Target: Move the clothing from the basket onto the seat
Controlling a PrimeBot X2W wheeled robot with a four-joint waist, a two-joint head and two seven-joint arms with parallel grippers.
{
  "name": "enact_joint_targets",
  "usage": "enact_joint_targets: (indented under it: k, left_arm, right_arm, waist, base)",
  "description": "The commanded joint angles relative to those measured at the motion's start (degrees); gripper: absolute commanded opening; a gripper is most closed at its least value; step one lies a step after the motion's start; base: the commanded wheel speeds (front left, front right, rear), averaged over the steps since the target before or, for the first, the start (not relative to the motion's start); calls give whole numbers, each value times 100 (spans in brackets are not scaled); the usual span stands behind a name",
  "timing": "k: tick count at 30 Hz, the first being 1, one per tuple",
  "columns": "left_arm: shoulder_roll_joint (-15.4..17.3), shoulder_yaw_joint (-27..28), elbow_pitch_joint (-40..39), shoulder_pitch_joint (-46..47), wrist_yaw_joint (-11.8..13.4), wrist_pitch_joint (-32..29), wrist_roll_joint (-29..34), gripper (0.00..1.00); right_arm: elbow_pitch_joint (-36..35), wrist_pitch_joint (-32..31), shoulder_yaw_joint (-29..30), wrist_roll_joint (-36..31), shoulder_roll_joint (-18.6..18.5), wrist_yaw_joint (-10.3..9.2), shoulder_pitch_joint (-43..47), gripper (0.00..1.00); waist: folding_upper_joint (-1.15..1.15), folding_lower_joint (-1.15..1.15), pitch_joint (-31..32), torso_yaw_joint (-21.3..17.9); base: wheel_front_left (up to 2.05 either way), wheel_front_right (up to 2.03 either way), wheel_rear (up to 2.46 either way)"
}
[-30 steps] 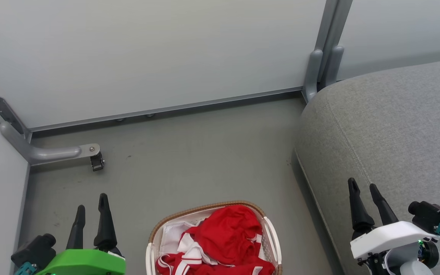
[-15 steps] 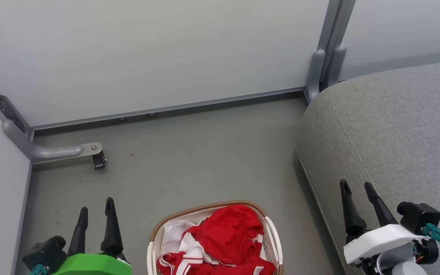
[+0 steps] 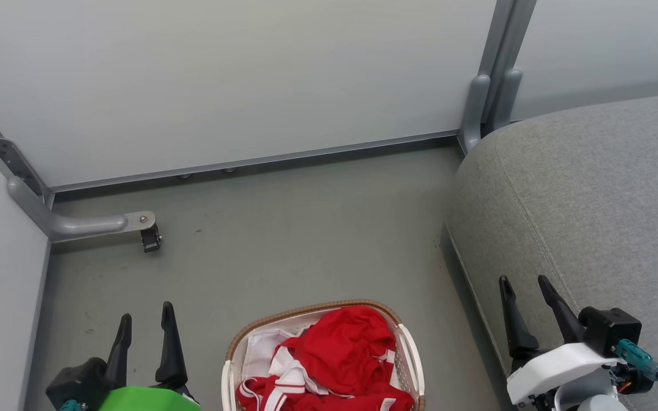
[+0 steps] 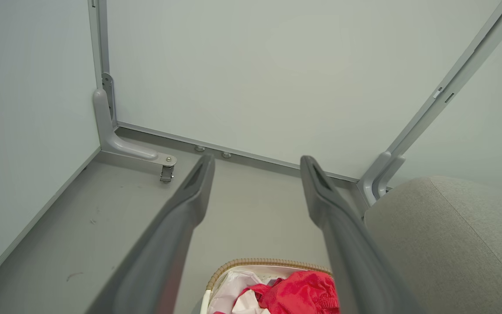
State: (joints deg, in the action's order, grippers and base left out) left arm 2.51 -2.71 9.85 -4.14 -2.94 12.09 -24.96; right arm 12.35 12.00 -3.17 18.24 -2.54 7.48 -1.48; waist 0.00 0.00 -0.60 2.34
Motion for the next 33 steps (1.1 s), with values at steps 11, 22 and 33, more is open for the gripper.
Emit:
enact_joint_targets:
  k: [11, 22, 33]
  left_arm:
    - [52, -82, 130, -112, 39, 166, 490, 100]
    - [55, -136, 204, -133, 55, 281, 846, 100]
    - [55, -158, 283, -149, 76, 308, 949, 100]
  right_arm:
    - [15, 176, -87, -572, -41, 1, 86, 100]
    - [22, 281, -148, -1011, -47, 1, 96, 100]
    - [10, 326, -170, -1193, -50, 1, 112, 100]
  waist:
    - [0, 0, 8, 23]
    - [0, 0, 10, 56]
    - [0, 0, 7, 61]
  base:
    - [0, 0, 0]
    - [0, 0, 0]
    - [0, 0, 0]
